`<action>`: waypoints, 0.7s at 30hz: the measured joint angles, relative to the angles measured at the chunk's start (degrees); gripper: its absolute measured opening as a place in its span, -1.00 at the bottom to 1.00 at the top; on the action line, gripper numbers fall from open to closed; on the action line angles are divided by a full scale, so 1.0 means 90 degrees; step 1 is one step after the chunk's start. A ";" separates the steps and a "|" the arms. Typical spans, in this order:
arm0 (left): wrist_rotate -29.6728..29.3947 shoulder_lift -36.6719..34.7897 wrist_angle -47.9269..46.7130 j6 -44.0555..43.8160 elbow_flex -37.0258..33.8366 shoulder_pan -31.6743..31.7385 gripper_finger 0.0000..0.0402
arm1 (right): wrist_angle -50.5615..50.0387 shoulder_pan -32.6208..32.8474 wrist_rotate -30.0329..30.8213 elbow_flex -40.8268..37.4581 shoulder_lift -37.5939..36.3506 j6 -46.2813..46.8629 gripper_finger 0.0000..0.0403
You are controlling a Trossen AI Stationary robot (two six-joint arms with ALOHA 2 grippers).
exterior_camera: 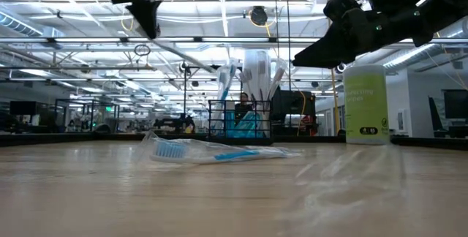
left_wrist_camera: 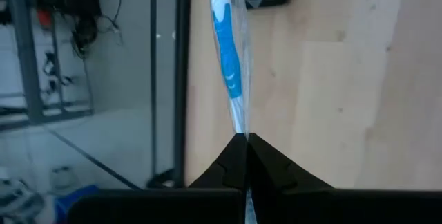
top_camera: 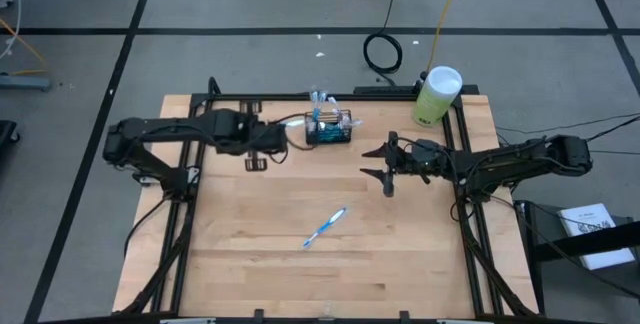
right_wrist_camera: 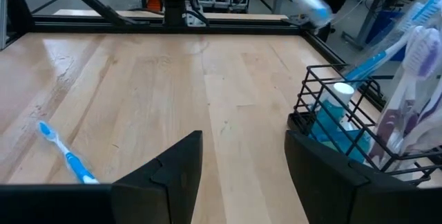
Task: Pick & Place toothbrushing station
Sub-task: Put the blue toothbrush into the left compartment of the wire organizer
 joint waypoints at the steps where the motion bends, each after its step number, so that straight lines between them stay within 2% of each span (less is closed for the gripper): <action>1: -0.0016 0.0076 0.0031 0.0210 0.0161 0.0065 -0.99 | 0.0000 0.0000 0.0000 0.0000 0.0000 0.0000 -0.03; 11: 0.0027 0.1434 -0.0819 0.1391 0.1037 0.0703 -0.99 | 0.0000 0.0000 0.0000 0.0000 -0.0001 0.0046 -0.03; 16: -0.0388 0.1945 -0.1136 0.1638 0.1348 0.0820 -0.99 | 0.0001 0.0000 0.0000 0.0000 -0.0001 0.0041 -0.03; 21: -0.0826 0.2036 -0.1166 0.2366 0.1422 0.0812 -0.98 | 0.0000 0.0000 0.0000 0.0000 -0.0001 0.0034 -0.03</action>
